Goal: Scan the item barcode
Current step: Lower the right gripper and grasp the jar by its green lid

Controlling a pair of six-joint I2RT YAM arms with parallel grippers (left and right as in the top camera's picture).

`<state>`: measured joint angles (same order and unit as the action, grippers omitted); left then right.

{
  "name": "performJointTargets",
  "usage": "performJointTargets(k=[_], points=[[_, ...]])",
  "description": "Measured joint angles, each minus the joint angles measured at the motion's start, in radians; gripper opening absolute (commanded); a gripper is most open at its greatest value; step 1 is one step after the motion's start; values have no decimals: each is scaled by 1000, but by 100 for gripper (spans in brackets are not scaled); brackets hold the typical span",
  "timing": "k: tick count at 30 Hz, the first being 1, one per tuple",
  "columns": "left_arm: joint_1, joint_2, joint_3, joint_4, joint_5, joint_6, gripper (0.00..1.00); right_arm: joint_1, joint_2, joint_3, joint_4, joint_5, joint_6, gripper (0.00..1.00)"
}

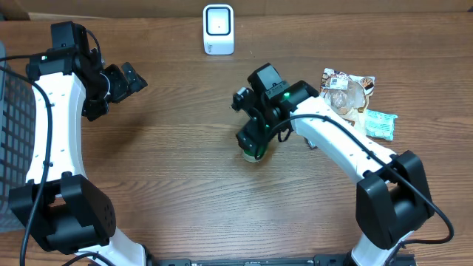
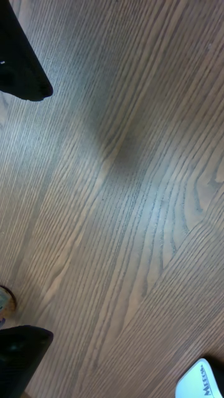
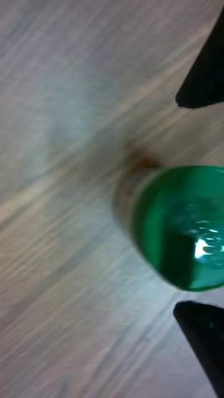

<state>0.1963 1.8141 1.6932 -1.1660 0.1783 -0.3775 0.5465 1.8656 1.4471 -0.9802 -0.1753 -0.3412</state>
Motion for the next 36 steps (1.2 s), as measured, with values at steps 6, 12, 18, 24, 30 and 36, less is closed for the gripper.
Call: performJointTargets(k=[6,12,18,24,30,36], points=[[0,0,0,0,0,0,100,16,0,0,-14,-2,-14,100],[0,0,0,0,0,0,99,23,0,0,-7,-1,133,100],[0,0,0,0,0,0,100,25,0,-1,-21,-4,460,100],[0,0,0,0,0,0,100,43,0,-14,-19,-16,580,83],[0,0,0,0,0,0,99,45,0,-20,-25,-21,789,76],[0,0,0,0,0,0,100,56,0,-21,-14,42,1047,81]])
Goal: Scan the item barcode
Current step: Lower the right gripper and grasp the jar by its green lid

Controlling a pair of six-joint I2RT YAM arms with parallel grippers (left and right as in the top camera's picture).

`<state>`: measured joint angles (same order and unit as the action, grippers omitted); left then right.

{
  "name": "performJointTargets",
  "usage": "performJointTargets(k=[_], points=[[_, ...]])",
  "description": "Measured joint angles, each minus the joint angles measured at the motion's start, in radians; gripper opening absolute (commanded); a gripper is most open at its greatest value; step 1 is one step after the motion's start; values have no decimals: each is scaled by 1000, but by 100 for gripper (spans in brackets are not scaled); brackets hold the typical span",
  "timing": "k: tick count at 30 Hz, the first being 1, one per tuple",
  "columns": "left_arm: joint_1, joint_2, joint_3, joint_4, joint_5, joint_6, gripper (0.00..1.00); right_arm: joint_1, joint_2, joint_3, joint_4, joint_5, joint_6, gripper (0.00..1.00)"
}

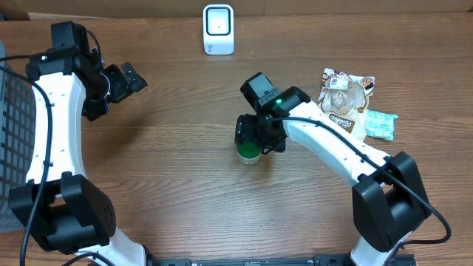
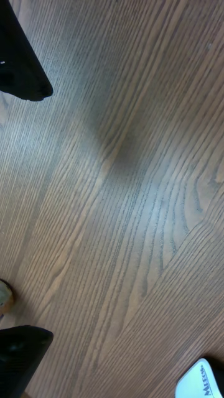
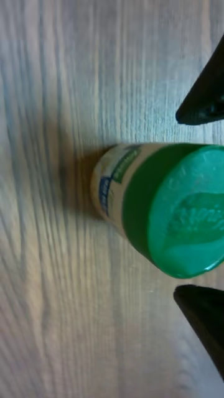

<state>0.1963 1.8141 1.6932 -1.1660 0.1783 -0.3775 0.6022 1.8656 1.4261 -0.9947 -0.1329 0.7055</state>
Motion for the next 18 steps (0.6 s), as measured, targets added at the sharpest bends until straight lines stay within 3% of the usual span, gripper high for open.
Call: performJointTargets(k=[5,18], points=[[0,0,0,0,0,0,100,17,0,0,-1,40,69,80],[0,0,0,0,0,0,100,47,7,-24,24,63,80,65]])
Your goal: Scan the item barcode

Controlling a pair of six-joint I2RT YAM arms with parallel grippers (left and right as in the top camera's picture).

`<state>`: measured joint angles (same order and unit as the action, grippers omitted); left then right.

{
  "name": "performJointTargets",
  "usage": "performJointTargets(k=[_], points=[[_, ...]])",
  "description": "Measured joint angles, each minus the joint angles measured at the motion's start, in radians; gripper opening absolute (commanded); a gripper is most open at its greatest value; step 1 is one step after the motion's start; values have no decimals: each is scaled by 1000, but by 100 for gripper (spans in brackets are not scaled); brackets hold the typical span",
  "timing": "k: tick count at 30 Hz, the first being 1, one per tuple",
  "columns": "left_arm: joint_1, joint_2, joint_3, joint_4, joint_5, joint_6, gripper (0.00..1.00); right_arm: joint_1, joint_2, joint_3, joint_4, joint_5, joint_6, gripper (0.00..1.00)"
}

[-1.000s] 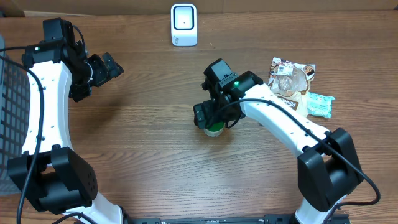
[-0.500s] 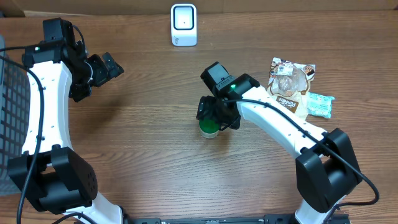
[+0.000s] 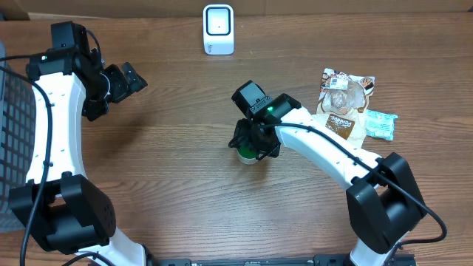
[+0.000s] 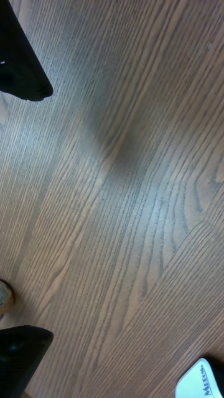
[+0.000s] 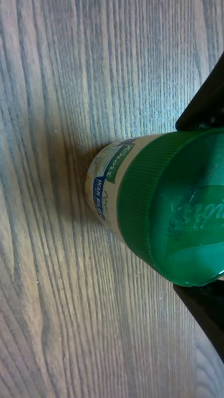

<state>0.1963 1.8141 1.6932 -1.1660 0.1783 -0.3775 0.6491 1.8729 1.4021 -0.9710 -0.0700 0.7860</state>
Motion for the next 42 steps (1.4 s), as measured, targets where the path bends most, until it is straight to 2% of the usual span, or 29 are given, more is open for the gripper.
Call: performJointTargets(k=[4,7,9,13,20,24,29,30,31,33,36,38,40,41,42], points=[[0,0,0,0,0,0,100,0,0,0,11,3,-66,58],[0,0,0,0,0,0,99,0,1,-2,48,9,-176,56],[0,0,0,0,0,0,100,0,2,-2,74,11,-275,52],[0,0,0,0,0,0,99,0,3,-2,127,17,-571,51],[0,0,0,0,0,0,100,0,4,-2,175,7,-1210,72],[0,0,0,0,0,0,100,0,4,-2,183,-63,-1463,81],[0,0,0,0,0,0,99,-2,4,-2,161,-120,-1673,86],[0,0,0,0,0,0,100,-2,4,-2,159,-127,-1701,92],[0,0,0,0,0,0,100,-3,4,-2,159,-134,-1722,100],[0,0,0,0,0,0,99,-5,4,-2,161,-140,-1736,100],[0,0,0,0,0,0,100,-9,4,9,154,-146,-1661,100],[0,0,0,0,0,0,100,-12,6,41,139,-150,-1541,100],[0,0,0,0,0,0,99,-22,6,115,116,-153,-1318,100],[0,0,0,0,0,0,100,-26,6,133,116,-155,-1270,100],[0,0,0,0,0,0,100,-33,6,164,103,-156,-1164,100]])
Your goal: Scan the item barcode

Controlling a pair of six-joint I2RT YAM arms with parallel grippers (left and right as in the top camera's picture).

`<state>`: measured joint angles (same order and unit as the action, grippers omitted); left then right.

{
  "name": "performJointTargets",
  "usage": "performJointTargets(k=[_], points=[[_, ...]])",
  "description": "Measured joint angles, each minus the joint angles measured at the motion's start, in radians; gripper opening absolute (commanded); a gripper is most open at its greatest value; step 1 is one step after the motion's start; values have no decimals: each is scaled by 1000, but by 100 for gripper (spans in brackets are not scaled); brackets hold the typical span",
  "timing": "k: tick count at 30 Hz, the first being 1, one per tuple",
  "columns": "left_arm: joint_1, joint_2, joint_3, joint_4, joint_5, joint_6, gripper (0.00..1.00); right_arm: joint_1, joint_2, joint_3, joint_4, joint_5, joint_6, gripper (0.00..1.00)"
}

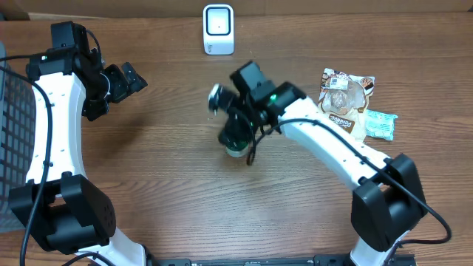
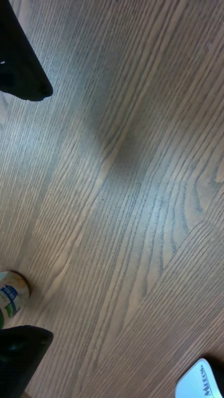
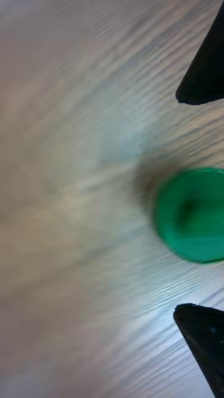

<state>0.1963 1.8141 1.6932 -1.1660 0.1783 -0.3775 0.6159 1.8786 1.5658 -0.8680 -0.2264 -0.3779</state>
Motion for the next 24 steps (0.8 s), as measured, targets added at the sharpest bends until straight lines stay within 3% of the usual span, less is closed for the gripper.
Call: performJointTargets(k=[9,14,19,24], points=[[0,0,0,0,0,0,100,-19,0,0,-28,-15,545,100],[0,0,0,0,0,0,100,2,0,-77,-21,92,881,100],[0,0,0,0,0,0,99,22,0,-131,15,156,1042,100],[0,0,0,0,0,0,100,27,0,-153,41,182,1108,87]])
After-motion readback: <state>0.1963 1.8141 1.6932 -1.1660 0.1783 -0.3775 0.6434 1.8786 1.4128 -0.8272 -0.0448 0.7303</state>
